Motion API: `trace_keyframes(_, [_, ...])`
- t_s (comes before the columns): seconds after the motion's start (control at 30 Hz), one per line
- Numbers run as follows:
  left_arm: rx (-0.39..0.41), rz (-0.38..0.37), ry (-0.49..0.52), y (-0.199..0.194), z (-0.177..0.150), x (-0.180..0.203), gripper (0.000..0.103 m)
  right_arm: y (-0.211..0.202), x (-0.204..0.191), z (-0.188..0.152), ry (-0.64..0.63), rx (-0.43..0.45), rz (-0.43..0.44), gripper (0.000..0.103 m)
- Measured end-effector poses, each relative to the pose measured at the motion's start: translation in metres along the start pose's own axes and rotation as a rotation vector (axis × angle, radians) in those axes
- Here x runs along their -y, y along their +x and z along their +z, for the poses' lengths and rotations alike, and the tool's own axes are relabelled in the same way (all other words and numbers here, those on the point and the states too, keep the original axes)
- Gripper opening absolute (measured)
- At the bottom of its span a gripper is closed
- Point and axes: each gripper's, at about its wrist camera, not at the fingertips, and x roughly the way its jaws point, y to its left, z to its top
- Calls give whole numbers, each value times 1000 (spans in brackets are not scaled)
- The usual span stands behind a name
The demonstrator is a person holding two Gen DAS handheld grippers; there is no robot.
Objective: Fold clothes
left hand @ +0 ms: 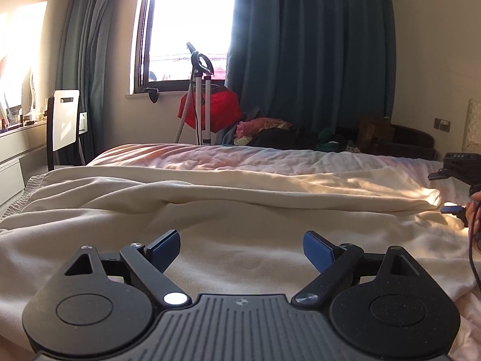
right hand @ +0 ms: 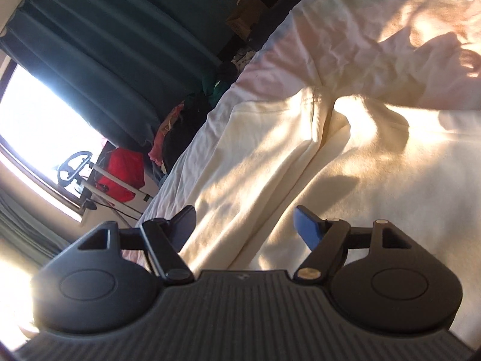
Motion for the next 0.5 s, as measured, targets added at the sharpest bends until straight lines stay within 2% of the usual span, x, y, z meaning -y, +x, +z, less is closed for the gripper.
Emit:
trace_keyframes(0.1, [-18,6,-17,7,-1,-2,91,24,14,8,25,8,-4,74])
trace_keyframes(0.17, [-33,6,-37,13,-1,-3,91,36,28,12,73,4,-14,66])
trace_keyframes(0.23, [-42,6,-50,18,-1,-5,91,46,38,15,134,18,-5,66])
trace_keyframes(0.33, [-57,9,-58,27,-3,-7,91,61,37,16,65,65,-16,65])
trace_keyframes(0.5, [-109,6,-107,41,-6,-12,91,84,34,19,55,112,-45,64])
